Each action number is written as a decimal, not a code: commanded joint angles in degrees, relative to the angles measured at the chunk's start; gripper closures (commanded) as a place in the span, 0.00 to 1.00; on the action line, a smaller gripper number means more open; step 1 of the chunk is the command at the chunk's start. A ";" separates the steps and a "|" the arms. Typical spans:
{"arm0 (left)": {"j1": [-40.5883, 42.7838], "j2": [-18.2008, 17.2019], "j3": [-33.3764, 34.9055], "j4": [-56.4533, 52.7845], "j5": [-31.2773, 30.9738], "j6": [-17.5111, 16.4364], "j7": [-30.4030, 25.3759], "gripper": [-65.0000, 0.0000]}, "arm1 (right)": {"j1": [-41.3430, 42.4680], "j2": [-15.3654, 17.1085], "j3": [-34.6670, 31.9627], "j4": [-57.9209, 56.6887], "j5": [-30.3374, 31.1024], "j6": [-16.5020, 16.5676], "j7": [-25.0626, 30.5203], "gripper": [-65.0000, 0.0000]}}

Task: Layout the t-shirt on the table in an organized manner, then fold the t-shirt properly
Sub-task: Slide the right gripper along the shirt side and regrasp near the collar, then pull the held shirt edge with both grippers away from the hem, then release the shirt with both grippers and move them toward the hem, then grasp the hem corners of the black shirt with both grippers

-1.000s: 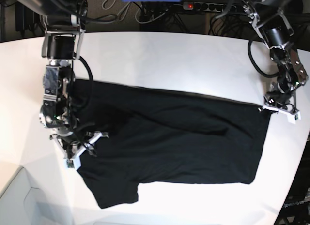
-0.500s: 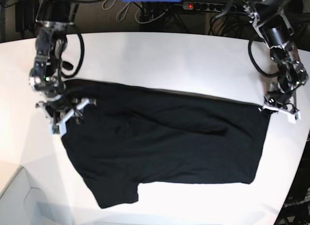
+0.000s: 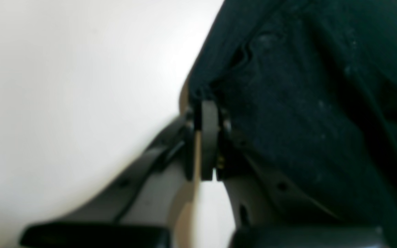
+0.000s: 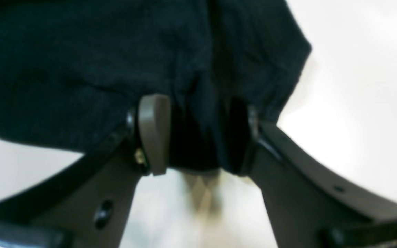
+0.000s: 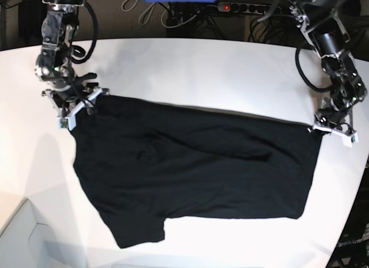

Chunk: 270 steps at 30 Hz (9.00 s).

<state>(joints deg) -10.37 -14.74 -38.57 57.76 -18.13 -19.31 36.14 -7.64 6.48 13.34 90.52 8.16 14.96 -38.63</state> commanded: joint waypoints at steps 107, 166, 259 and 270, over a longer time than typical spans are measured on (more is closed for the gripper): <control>1.27 1.69 -4.55 12.35 1.73 0.19 3.29 1.00 | -6.30 0.16 -0.29 0.86 0.41 0.20 0.96 1.00; 26.85 4.68 -11.41 31.17 -3.45 0.10 12.78 0.71 | -26.87 -1.87 0.15 10.53 0.41 0.29 9.40 0.73; -12.27 -10.80 4.85 -19.82 8.42 0.37 -22.12 0.67 | 32.30 4.90 -21.30 -47.22 0.23 3.63 22.50 1.00; -14.11 -10.88 10.92 -23.08 7.98 0.19 -27.22 0.67 | 31.16 4.90 -21.39 -47.22 0.23 3.63 22.68 1.00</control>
<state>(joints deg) -22.85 -24.32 -27.64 33.74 -9.65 -19.09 10.63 23.92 11.29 -7.68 43.66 9.47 18.04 -10.63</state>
